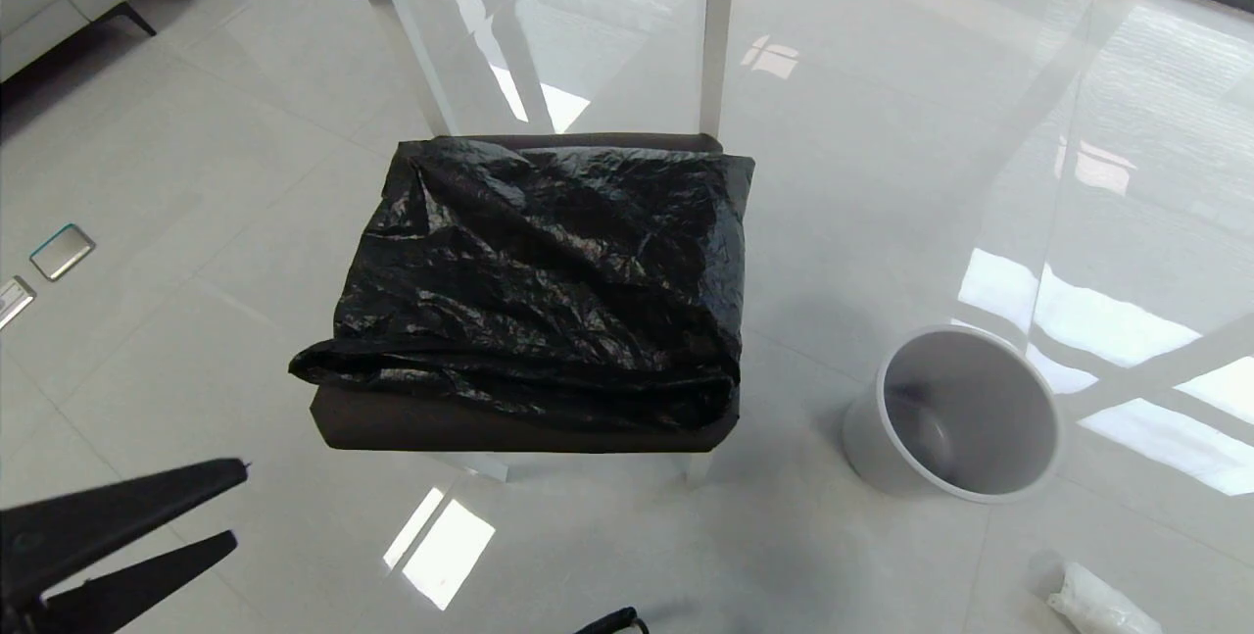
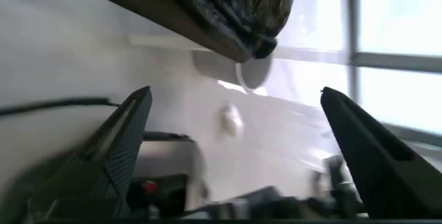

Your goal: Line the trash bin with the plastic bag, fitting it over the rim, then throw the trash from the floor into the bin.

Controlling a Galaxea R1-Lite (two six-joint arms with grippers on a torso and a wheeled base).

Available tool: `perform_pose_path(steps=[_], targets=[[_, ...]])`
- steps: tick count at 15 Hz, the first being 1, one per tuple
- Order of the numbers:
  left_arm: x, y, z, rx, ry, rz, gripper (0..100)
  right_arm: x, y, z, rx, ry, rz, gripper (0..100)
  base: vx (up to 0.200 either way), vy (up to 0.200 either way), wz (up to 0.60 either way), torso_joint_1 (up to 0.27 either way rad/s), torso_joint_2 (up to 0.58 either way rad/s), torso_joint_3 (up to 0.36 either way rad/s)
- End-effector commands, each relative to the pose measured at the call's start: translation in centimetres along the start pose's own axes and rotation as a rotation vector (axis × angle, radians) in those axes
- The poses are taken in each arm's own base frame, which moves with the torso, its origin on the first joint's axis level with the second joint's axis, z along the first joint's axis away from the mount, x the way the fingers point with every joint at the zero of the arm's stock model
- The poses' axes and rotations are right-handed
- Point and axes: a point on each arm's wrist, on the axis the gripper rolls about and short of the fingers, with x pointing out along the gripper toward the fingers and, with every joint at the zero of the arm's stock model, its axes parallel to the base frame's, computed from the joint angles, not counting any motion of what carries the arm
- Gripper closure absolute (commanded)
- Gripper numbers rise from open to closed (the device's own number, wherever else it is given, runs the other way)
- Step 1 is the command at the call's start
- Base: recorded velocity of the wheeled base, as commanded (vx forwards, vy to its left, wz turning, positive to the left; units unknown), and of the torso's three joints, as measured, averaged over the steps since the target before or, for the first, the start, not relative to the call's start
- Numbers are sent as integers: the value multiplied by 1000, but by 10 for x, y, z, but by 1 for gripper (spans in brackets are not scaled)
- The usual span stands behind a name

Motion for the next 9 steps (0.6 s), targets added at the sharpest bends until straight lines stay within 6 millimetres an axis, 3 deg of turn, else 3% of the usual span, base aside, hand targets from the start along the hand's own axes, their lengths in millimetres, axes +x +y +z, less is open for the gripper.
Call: perform_pose_path(steps=[1,9], targets=[[48,16,23,-181,63,58,0,0,0,0,0,1,0,0,0,0,0,0,0,0],[95,38,50,-378,31,108,0,0,0,0,1,1,1,0,0,0,0,0,0,0]])
